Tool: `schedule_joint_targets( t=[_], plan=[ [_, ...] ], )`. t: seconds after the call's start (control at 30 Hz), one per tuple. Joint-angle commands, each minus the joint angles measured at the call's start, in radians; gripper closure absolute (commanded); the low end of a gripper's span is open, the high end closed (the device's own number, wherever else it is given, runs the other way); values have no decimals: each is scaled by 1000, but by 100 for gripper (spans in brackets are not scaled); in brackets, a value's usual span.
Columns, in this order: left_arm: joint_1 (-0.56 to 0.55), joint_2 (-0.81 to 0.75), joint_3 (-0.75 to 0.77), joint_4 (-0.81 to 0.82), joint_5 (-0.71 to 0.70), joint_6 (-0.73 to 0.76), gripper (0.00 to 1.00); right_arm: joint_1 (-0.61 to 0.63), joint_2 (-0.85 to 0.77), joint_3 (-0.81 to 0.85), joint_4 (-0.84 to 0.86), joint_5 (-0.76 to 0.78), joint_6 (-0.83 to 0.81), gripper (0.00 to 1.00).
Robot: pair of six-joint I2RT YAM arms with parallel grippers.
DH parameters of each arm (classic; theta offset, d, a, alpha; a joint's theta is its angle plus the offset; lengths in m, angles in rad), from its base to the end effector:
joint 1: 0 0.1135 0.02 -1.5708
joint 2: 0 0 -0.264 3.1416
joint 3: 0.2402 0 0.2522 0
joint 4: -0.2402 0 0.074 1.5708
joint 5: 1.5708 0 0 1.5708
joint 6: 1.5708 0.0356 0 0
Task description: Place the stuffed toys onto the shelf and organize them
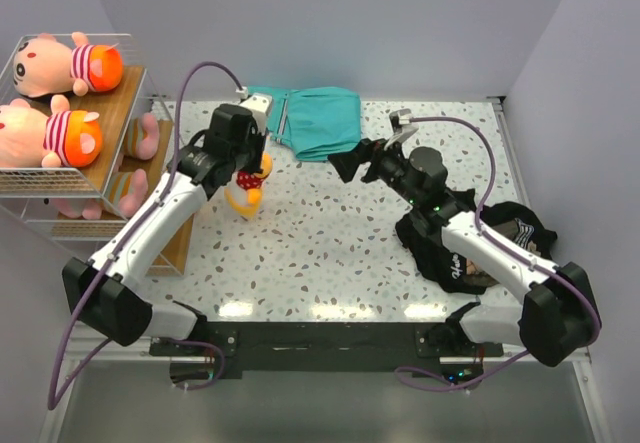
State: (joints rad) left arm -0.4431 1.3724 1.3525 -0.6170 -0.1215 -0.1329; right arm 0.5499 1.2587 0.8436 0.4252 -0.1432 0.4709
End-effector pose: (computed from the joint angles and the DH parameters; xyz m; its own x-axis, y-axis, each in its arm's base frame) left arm 0.2747 -0.1256 0.3624 -0.5773 0.1284 -0.8064 0.2634 0.9640 -0.0351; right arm 0.2502 0.1593 0.3220 -0.2822 0.3537 -0.8918 -0.5733 0.6832 0.4524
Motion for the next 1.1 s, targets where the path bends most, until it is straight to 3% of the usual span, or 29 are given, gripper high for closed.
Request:
schedule_joint_targets(
  t=[0.0,0.17,0.33,0.5,1.07],
  plan=[
    [-48,-13,-24,-107,-277,72,100,4,16,58,-19,39,-2,1],
    [-74,2,-95,-103,-463,160,100,4,28,75,-49,50,-2,1],
    [-121,-25,-214,-14,-547,298,100,4,33,84,-68,60,-9,1],
    [-160,-53,-277,34,-540,410,100,4,44,91,-78,71,-12,1],
    [-212,-9,-328,-92,-707,480,100,4,48,100,-105,83,-18,1]
  ],
)
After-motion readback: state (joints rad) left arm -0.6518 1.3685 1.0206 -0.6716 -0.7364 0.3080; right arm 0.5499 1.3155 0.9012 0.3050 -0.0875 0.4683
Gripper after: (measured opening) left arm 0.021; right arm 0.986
